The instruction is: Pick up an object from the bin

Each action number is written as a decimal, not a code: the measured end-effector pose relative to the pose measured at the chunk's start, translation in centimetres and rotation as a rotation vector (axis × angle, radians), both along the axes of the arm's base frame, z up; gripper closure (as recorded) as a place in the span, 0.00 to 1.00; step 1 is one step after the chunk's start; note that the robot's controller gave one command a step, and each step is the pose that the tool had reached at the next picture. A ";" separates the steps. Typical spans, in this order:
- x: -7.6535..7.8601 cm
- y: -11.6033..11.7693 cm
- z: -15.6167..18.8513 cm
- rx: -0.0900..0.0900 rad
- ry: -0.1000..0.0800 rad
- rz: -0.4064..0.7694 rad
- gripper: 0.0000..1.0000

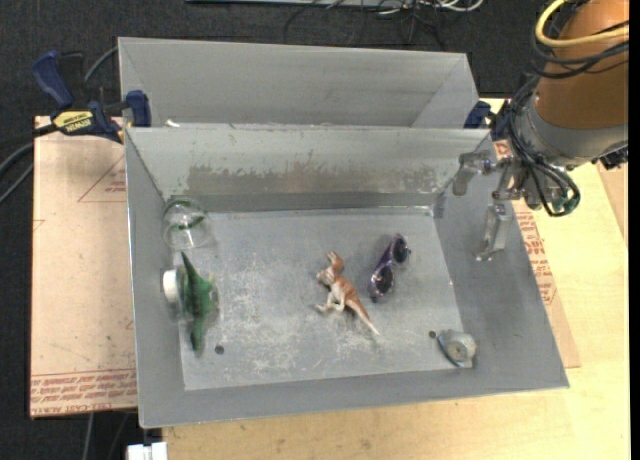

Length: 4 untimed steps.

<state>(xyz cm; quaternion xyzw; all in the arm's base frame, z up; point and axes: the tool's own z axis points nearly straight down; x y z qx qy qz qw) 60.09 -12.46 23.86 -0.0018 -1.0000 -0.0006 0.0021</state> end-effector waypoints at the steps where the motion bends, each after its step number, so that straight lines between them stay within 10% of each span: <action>1: 0.1 0.1 0.5 -0.001 -0.006 0.004 0.00; 2: 4.5 6.0 -4.3 0.004 -0.003 -0.017 0.00; 4: 2.4 6.5 -6.3 0.005 -0.004 0.204 0.00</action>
Offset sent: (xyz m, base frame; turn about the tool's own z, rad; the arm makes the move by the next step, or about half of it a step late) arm 0.0427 0.0549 -0.0397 0.0239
